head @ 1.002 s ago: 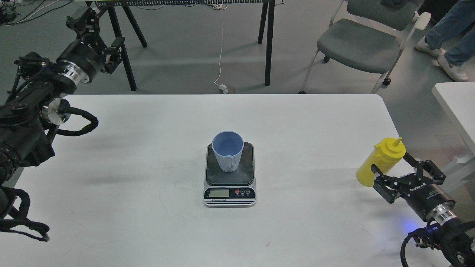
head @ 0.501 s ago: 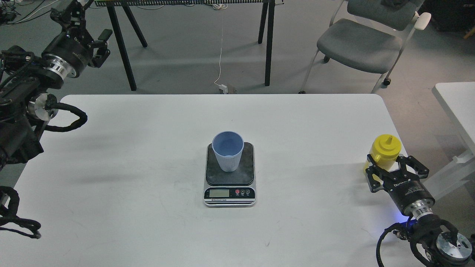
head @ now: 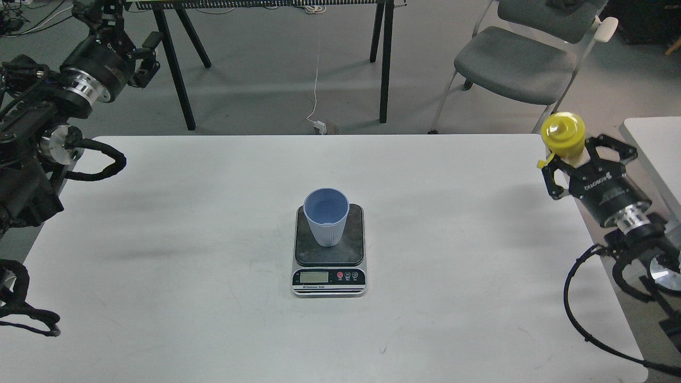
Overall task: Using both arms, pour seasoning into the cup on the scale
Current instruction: 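Lift the yellow bottle and carry it above the blue cup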
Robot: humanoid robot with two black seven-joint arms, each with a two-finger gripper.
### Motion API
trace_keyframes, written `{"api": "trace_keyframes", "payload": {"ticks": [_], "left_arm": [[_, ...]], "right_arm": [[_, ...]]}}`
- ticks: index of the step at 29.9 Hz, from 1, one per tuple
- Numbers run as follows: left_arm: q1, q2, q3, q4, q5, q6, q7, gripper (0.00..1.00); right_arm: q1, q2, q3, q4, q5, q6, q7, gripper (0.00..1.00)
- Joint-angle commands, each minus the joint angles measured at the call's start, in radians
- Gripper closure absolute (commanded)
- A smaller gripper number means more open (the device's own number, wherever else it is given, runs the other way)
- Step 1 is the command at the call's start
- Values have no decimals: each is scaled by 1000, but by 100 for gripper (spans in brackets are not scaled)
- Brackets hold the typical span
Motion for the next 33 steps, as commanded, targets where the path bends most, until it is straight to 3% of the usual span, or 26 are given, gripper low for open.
{"api": "trace_keyframes", "payload": {"ticks": [1,8,14,20,33], "left_arm": [[-23,-26,2,1,1,0,0,9],[-26,-43,-4,1,0,0,0,9],[-25,-43,-4,0,0,0,0,9],[-25,-49,-4,0,0,0,0,9],[-26,-67,-4,0,1,0,0,8]], "right_arm": [[171,14,-30,92,-363,0,-1,63],[442,109,-363,222,-788,0,10,63],[498,146,-514,333,-1156,0,73,63],[509,150,-581,342,-1348,-65,125,64],[489,186,-703,293,-1549,-258,166,65]]}}
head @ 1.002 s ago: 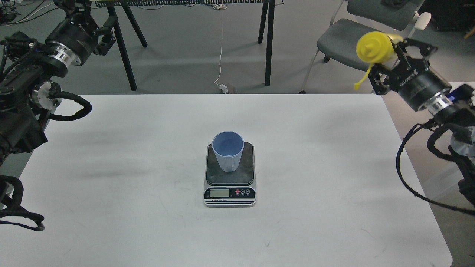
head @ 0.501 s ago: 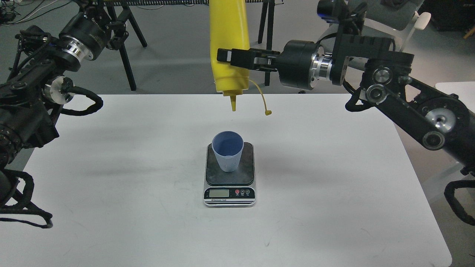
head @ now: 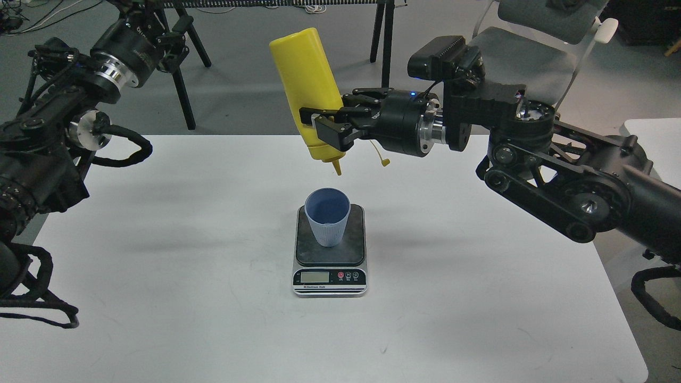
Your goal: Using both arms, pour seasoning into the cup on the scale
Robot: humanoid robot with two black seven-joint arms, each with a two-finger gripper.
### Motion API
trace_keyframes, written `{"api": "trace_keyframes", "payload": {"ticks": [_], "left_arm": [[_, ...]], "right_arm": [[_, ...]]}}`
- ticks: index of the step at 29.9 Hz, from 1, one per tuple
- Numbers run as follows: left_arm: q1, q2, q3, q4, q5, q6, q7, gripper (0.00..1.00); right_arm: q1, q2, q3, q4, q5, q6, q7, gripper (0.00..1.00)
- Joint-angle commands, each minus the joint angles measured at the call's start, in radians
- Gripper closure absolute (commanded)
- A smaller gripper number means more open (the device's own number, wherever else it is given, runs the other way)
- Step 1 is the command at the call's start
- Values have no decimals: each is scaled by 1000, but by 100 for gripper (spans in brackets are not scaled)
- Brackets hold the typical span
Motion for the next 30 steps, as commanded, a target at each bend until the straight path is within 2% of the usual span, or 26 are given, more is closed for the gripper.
{"api": "trace_keyframes", "payload": {"ticks": [1,16,25,30], "left_arm": [[-1,-8,0,-1,0,0,0,8],[0,-8,2,1,0,0,0,8],[0,-11,2,-1,3,0,0,8],[0,-11,3,-1,3,0,0,8]], "right_arm": [[-5,18,-28,-13,-29,-55,8,65],[-61,53,-32,-51,-138,-86,30,65],[-95,80,-34,-128,-239,-190,71,66],[-126,100,-35,-136,-248,-212,74,66]]}}
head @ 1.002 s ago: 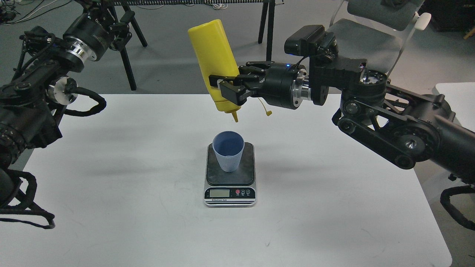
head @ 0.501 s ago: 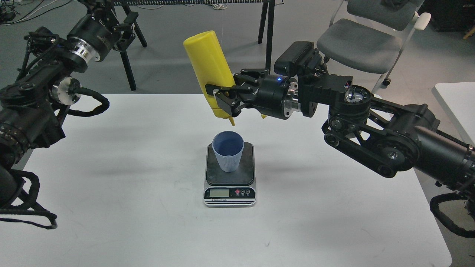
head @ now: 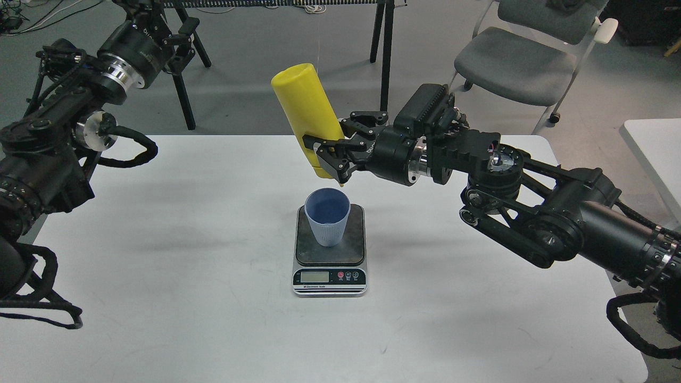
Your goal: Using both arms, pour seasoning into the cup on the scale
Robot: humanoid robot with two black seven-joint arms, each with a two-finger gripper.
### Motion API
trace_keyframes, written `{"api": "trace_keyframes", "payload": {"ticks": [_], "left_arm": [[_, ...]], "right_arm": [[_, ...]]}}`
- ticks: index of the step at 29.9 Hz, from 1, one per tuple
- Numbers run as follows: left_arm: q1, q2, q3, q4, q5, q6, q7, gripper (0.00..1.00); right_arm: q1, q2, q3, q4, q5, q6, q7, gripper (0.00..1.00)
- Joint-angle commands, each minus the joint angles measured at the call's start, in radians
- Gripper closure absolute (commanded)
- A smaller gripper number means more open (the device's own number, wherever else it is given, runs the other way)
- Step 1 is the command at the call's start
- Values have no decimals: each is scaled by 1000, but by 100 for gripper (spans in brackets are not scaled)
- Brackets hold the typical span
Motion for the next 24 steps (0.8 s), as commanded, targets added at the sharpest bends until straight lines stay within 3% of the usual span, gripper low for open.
{"api": "trace_keyframes", "payload": {"ticks": [1,18,24], "left_arm": [[0,0,1,0,2,0,0,8],[-1,3,1,0,3,0,0,8],[-1,4,3,0,3,0,0,8]], "right_arm": [[-11,19,1,-10,-3,-12,1,66],[-15,13,22,-45,20,-66,17,66],[-35,14,113,-59,200,-28,-5,65]]}}
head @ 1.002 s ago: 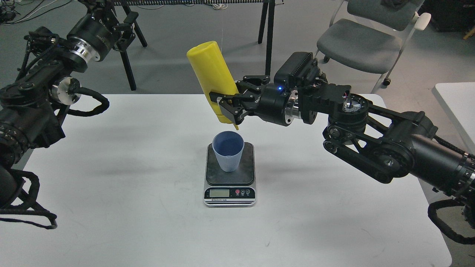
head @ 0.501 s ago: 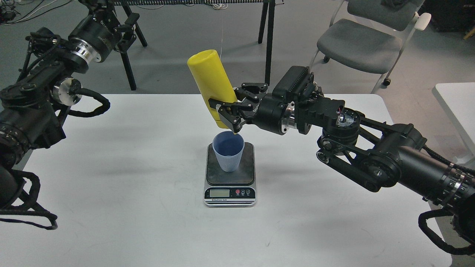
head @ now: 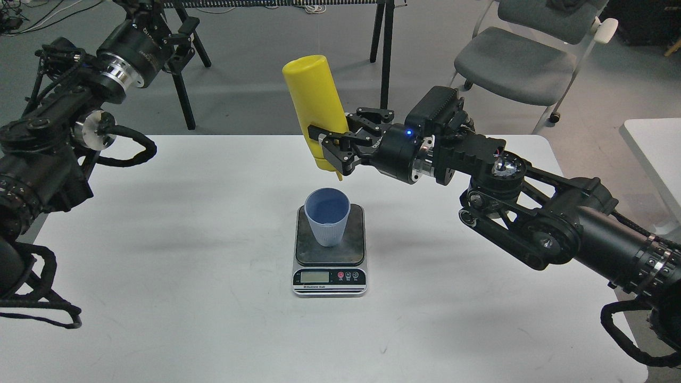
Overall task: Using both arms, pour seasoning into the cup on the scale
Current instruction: 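Raise the bottle upright and carry it back beside the table edge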
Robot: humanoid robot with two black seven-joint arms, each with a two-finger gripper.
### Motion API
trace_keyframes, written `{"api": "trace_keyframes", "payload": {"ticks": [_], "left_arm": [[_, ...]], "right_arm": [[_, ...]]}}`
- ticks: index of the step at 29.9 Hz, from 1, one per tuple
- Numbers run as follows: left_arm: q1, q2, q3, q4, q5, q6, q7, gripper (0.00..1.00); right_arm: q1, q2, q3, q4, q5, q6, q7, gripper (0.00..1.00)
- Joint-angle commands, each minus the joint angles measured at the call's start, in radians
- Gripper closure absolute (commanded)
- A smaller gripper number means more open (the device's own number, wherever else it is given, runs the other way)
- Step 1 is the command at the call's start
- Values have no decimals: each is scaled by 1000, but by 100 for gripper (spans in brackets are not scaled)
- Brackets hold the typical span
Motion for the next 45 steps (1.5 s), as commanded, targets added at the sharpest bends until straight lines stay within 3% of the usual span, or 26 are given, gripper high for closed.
{"api": "trace_keyframes", "payload": {"ticks": [1,9,19,26,32,41,45], "left_arm": [[2,1,1,0,0,0,0,8],[0,1,4,0,3,0,0,8],[2,0,12,0,8,0,0,8],[2,0,12,2,8,0,0,8],[8,1,15,2,9,0,0,8],[13,1,15,2,9,0,0,8],[17,0,16,2,9,0,0,8]], "right_arm": [[-3,0,67,-16,164,48,-20,65],[9,-42,130,-79,705,184,-44,65],[6,-285,161,-84,1385,466,-43,64],[-12,-403,173,-168,1747,466,-46,64],[-98,-431,179,-242,2027,466,-46,64],[-273,-406,201,-245,2365,466,-23,63],[-344,-360,242,-219,2425,466,11,63]]}}
